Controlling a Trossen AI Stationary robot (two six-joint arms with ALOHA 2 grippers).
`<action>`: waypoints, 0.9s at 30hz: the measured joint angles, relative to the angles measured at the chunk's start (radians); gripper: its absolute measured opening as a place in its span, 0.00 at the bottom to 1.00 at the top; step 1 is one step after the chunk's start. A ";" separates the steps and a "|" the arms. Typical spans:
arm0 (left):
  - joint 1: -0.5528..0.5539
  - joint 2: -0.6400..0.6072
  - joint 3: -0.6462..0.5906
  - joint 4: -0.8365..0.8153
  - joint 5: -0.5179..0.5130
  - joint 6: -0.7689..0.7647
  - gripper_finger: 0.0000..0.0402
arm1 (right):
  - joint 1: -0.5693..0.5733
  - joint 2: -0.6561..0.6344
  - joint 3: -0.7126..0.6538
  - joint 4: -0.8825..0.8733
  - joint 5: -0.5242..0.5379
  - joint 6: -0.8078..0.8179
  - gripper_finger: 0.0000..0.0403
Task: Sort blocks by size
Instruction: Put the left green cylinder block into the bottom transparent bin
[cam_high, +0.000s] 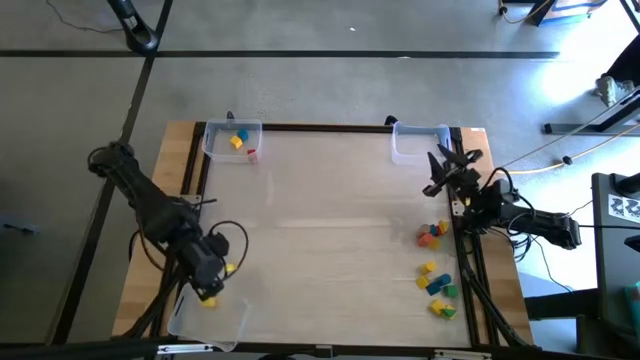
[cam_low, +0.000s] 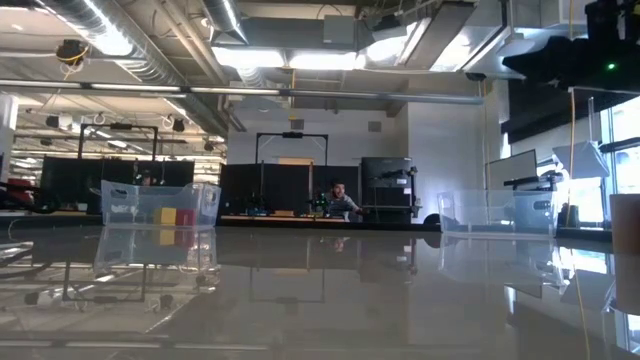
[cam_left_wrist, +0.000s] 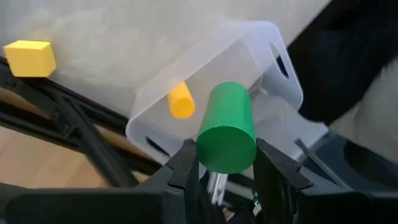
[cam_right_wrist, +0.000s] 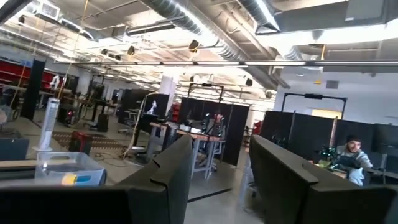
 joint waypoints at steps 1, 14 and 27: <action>-0.013 0.019 0.000 0.017 -0.008 -0.021 0.26 | 0.000 0.000 0.000 0.006 0.003 -0.013 0.40; -0.130 0.327 -0.001 0.148 -0.072 -0.071 0.27 | 0.000 0.000 0.000 0.006 -0.007 -0.079 0.40; -0.128 0.401 -0.028 0.131 -0.078 -0.012 0.36 | 0.000 0.000 0.000 -0.104 -0.006 -0.022 0.40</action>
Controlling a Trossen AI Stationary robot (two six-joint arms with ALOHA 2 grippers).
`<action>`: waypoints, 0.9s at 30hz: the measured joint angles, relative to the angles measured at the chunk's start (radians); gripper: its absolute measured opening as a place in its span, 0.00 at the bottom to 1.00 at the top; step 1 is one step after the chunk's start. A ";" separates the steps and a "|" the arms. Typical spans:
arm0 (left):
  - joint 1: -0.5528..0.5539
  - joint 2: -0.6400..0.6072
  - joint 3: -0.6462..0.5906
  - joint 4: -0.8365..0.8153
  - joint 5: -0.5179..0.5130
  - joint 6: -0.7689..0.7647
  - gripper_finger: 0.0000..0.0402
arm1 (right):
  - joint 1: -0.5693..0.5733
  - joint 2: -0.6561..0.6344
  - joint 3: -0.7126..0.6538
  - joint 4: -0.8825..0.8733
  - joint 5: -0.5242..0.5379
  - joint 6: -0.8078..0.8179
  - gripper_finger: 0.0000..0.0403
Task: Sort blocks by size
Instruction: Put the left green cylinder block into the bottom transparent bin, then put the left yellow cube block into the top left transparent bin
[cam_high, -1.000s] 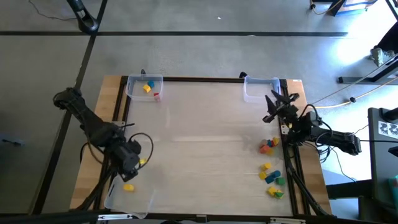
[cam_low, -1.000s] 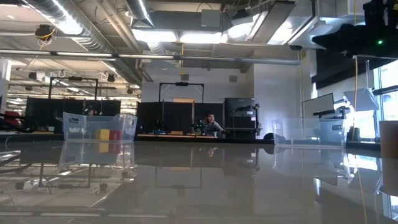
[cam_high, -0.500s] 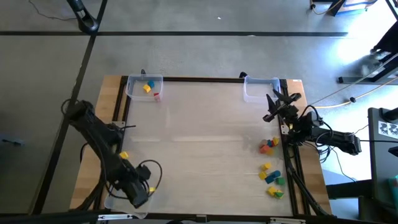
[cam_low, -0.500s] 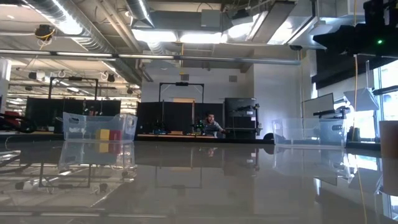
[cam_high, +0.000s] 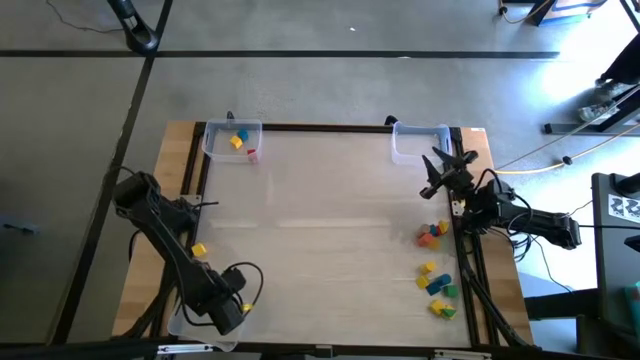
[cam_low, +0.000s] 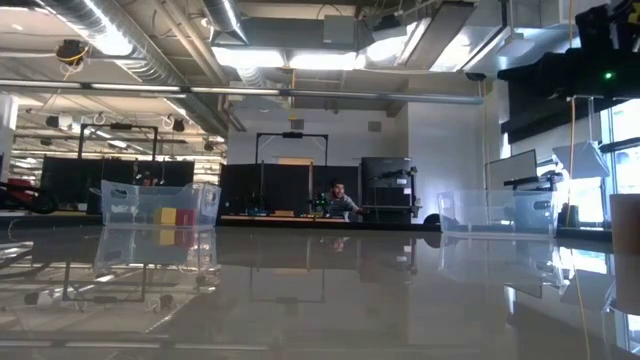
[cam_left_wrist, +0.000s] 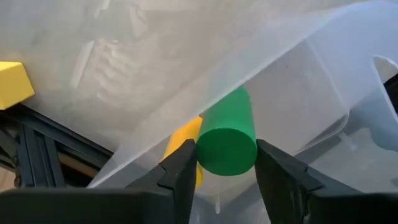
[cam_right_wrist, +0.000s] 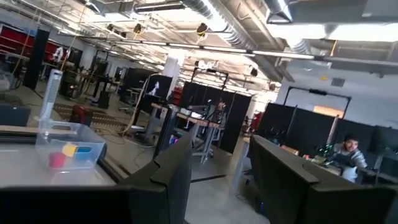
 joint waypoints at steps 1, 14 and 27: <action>0.000 0.000 0.000 0.000 0.000 0.001 0.37 | 0.000 0.000 0.000 0.001 -0.002 0.005 0.40; 0.056 -0.111 0.062 -0.037 0.063 -0.052 0.53 | 0.000 0.000 0.000 0.005 -0.009 0.003 0.40; 0.309 -0.266 -0.018 -0.388 -0.112 0.088 0.34 | 0.000 0.000 0.000 -0.010 -0.040 0.008 0.40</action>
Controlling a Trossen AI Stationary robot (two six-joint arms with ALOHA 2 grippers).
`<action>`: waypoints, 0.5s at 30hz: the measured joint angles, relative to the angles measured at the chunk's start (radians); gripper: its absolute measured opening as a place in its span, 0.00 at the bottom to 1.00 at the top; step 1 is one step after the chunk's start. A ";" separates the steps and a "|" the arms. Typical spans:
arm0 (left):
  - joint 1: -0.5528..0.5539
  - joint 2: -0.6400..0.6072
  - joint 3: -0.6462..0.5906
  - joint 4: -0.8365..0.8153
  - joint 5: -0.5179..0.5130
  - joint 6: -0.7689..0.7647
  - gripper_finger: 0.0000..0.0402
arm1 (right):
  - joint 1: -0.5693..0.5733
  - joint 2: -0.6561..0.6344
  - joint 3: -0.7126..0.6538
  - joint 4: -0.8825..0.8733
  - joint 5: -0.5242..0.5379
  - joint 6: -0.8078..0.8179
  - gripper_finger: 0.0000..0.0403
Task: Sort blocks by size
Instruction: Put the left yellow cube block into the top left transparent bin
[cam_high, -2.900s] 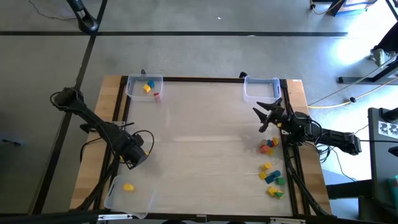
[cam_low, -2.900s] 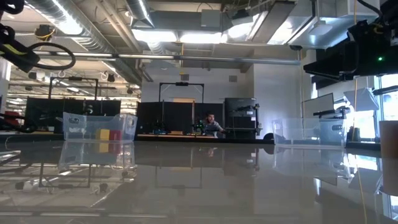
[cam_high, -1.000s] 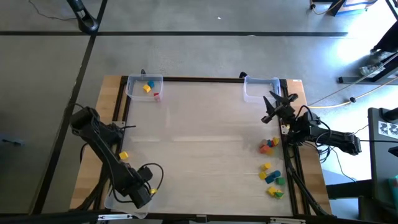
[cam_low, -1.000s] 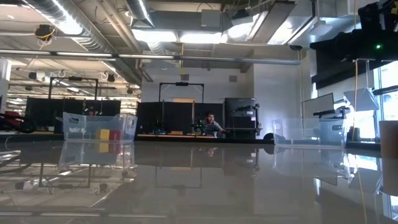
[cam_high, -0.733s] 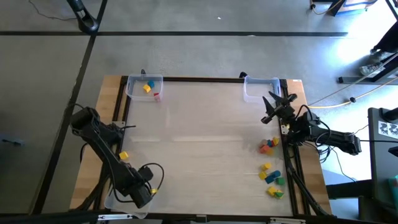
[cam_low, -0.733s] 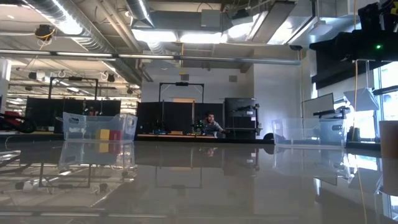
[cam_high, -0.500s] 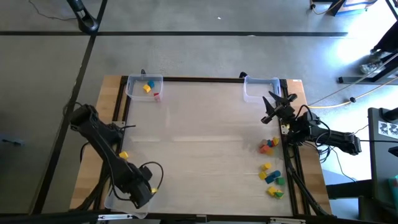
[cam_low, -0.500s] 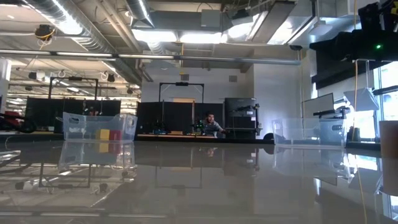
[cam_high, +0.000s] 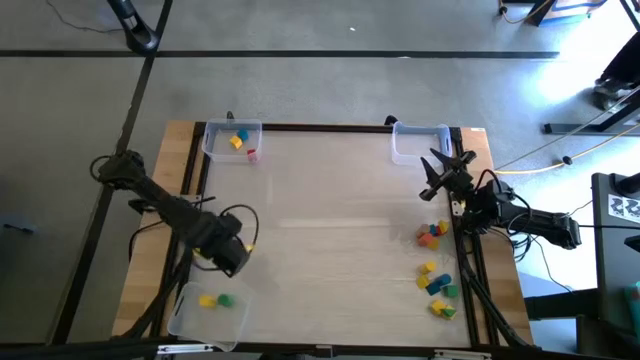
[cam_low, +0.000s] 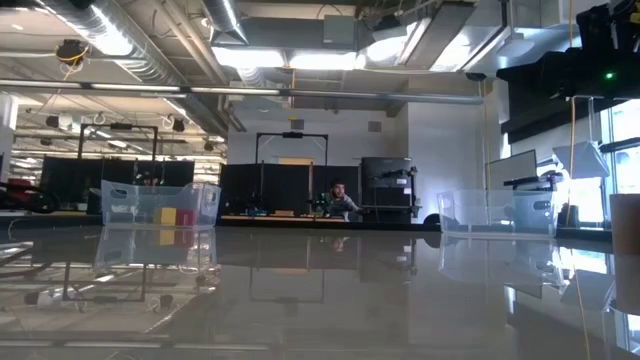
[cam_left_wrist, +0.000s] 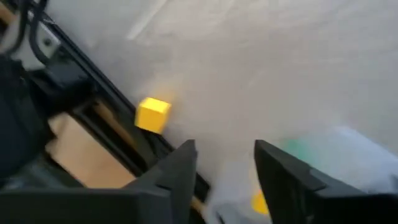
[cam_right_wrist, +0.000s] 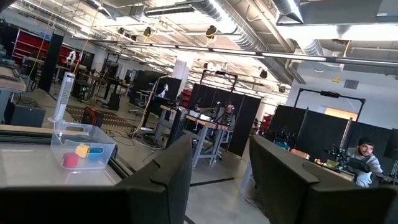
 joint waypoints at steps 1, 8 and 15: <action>0.022 0.003 -0.029 0.001 0.009 0.036 0.30 | 0.000 0.000 0.000 0.000 0.000 0.000 0.40; 0.101 0.003 -0.251 0.002 0.172 0.211 0.10 | 0.000 0.000 0.000 0.037 0.003 -0.008 0.40; 0.105 0.003 -0.448 0.185 0.260 0.321 0.01 | 0.000 0.000 0.000 0.031 0.008 0.018 0.40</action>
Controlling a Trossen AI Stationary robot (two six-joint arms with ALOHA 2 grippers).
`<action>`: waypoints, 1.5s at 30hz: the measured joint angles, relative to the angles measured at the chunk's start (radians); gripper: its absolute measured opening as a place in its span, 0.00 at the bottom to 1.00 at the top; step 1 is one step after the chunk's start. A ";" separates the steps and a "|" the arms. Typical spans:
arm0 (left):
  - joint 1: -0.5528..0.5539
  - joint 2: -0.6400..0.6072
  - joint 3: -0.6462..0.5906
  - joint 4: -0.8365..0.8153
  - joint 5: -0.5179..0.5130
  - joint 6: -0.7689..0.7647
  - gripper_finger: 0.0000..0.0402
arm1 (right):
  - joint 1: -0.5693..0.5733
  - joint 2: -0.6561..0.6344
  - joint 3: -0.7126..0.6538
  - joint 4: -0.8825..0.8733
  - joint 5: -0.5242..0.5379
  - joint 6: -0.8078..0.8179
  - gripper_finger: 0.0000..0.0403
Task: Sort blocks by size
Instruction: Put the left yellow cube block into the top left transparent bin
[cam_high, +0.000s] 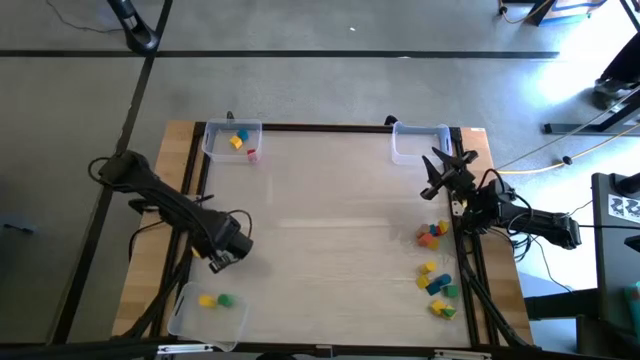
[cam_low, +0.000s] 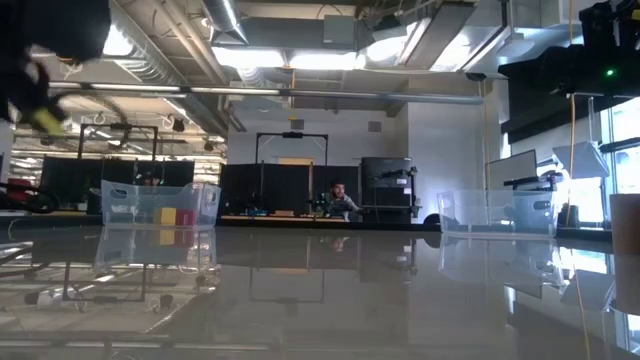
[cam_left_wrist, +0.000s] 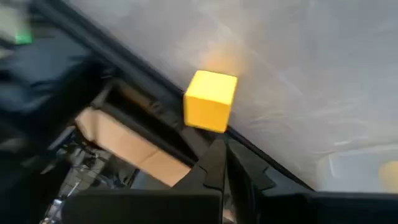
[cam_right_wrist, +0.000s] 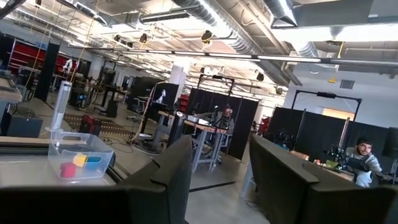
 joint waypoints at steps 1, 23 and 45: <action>0.002 0.000 -0.026 0.023 0.013 0.004 0.01 | 0.000 0.000 0.000 0.000 0.000 0.004 0.40; 0.070 0.019 -0.005 0.149 0.092 0.060 0.00 | 0.000 0.000 0.000 -0.053 -0.008 0.010 0.40; -0.003 0.115 -0.060 0.114 0.004 -0.094 0.00 | 0.000 0.000 0.000 -0.054 -0.015 0.010 0.40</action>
